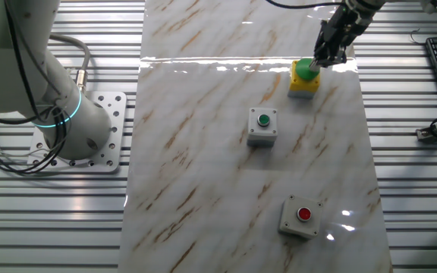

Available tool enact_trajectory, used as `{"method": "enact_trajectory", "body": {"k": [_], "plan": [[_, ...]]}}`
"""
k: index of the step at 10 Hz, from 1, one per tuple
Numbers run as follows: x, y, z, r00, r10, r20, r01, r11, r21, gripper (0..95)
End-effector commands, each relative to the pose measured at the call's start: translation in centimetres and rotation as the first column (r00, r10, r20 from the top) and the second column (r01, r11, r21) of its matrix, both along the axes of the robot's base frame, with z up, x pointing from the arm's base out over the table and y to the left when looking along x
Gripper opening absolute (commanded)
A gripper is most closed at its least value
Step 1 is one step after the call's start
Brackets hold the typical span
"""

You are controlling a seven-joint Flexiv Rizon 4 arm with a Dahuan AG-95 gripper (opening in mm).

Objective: Press three buttons from left to right in sequence

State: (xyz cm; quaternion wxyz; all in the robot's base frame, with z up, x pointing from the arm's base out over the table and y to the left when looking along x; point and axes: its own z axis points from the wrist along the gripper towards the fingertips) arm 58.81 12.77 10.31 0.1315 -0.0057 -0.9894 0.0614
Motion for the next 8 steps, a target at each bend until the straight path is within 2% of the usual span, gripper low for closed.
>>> {"method": "enact_trajectory", "body": {"k": [1,3,4,7,8], "plan": [[0.3,0.15,0.04,1.0,0.028,-0.011,-0.028,0.999,0.017,0.0],[0.3,0.15,0.04,0.998,0.063,-0.015,-0.062,0.995,0.082,0.0],[0.3,0.16,0.04,0.998,0.061,-0.024,-0.058,0.99,0.131,0.0],[0.29,0.18,0.04,0.991,0.094,-0.092,-0.08,0.985,0.153,0.0],[0.28,0.19,0.03,0.989,0.109,-0.096,-0.093,0.983,0.161,0.0]]}}
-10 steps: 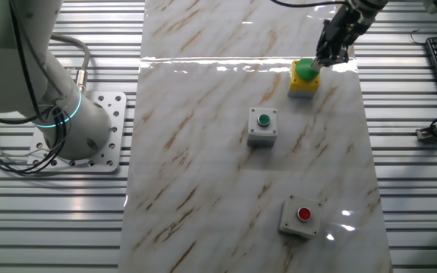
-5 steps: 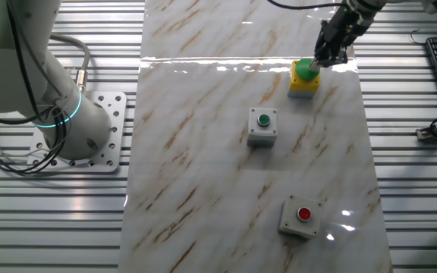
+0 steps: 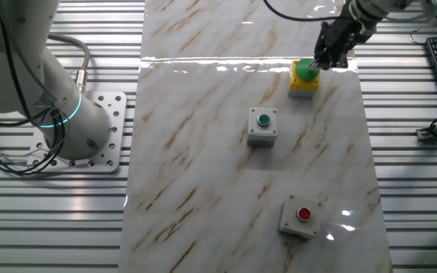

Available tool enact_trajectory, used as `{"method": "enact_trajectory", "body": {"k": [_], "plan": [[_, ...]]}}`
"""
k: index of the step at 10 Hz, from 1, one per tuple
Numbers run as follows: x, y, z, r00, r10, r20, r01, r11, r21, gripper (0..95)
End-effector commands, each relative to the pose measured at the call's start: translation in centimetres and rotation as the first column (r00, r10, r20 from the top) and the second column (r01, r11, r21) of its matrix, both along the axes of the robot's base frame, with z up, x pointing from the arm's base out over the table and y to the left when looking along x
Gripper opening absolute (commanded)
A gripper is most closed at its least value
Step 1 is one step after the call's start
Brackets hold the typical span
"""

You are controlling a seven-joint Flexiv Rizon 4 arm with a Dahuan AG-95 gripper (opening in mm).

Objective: Press three buttons from left to right in sequence

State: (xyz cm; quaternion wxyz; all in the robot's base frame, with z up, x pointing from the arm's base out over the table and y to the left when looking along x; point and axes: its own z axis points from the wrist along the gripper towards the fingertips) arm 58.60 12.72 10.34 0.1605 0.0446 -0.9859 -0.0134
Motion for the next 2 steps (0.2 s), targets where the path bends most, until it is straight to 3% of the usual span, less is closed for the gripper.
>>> {"method": "enact_trajectory", "body": {"k": [1,2], "plan": [[0.49,0.25,0.0,0.999,0.034,-0.042,-0.034,0.999,-0.002,0.0],[0.48,0.25,-0.01,0.998,0.034,-0.045,-0.034,0.999,0.0,0.0]]}}
